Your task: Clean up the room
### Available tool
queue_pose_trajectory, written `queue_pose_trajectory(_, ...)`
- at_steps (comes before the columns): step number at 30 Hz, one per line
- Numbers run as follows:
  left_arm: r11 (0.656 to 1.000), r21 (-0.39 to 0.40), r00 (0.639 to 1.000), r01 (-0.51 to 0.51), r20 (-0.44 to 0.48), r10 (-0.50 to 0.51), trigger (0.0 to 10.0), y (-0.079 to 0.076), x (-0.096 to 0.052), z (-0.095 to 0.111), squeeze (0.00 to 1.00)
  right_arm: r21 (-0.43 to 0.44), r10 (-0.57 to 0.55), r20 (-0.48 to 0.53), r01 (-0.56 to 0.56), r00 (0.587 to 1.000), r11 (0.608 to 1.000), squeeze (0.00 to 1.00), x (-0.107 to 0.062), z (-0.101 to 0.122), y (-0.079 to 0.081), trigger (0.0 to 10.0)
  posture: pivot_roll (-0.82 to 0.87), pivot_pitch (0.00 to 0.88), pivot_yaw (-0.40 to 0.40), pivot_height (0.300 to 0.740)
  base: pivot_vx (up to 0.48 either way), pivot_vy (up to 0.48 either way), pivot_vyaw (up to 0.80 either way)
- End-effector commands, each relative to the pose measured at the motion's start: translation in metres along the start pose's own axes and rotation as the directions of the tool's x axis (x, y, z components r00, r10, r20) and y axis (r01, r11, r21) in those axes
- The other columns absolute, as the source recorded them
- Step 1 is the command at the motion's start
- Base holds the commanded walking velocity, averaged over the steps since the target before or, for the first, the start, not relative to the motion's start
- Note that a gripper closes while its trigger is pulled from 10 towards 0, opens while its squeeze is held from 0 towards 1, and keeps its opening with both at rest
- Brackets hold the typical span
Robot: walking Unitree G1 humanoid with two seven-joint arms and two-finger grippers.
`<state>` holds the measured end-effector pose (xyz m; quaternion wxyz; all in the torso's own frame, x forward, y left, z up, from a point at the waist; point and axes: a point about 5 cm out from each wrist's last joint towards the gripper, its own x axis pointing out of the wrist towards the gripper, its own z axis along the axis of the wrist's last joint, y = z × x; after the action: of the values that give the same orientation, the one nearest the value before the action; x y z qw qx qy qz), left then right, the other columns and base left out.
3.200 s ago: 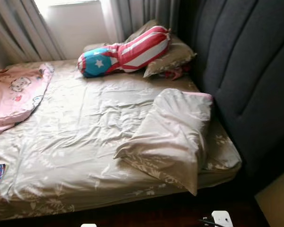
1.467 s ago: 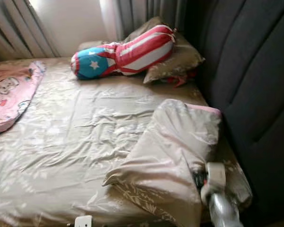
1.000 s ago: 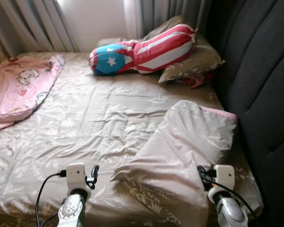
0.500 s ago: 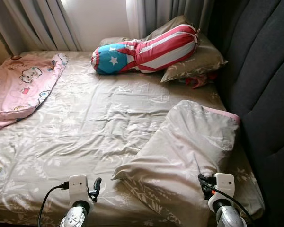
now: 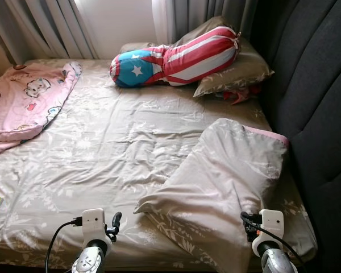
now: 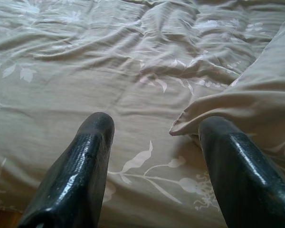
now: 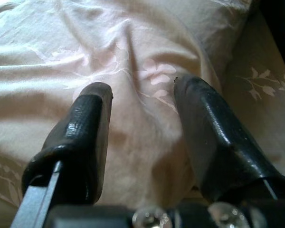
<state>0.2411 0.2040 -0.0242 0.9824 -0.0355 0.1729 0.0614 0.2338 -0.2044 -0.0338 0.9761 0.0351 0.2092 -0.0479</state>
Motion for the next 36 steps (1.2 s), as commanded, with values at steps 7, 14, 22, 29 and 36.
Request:
queue_pose_trajectory(7, 1.0, 0.0, 1.0, -0.004, -0.008, 0.004, 10.0, 0.0021, 0.0005, 0.0003, 0.0, 0.007, -0.002, -0.042, 0.003, 0.999, 1.0, 0.0, 0.0002, -0.0048, 0.0035, 10.0, -0.13, 0.073, 0.024, 0.682, 0.0, 0.0, 0.0)
queue_pose_trajectory(14, 1.0, -0.003, 1.0, -0.004, -0.005, 0.004, 10.0, 0.0013, 0.0016, 0.0016, 0.0, 0.01, -0.003, -0.013, 0.003, 1.0, 1.0, 0.0, 0.0008, -0.0014, 0.0039, 10.0, -0.13, 0.073, 0.024, 0.677, 0.0, 0.0, 0.0)
queue_pose_trajectory(22, 1.0, -0.006, 1.0, -0.004, -0.006, 0.004, 10.0, 0.0009, 0.0015, 0.0013, 0.0, 0.01, -0.01, -0.047, 0.011, 0.999, 1.0, 0.0, 0.0014, -0.0039, 0.0032, 10.0, -0.12, 0.072, 0.024, 0.677, 0.0, 0.0, 0.0)
queue_pose_trajectory(29, 1.0, -0.005, 1.0, -0.003, -0.003, 0.003, 10.0, 0.0011, 0.0026, 0.0029, 0.0, 0.011, -0.007, -0.029, 0.007, 1.0, 1.0, 0.0, 0.0021, -0.0016, 0.0047, 10.0, -0.12, 0.074, 0.025, 0.657, 0.0, 0.0, 0.0)
queue_pose_trajectory(36, 1.0, -0.01, 1.0, -0.001, -0.004, 0.001, 10.0, 0.0009, 0.003, 0.0033, 0.0, 0.015, -0.004, -0.028, 0.004, 1.0, 1.0, 0.0, 0.003, -0.0009, 0.0072, 10.0, -0.12, 0.072, 0.026, 0.657, 0.0, 0.0, 0.0)
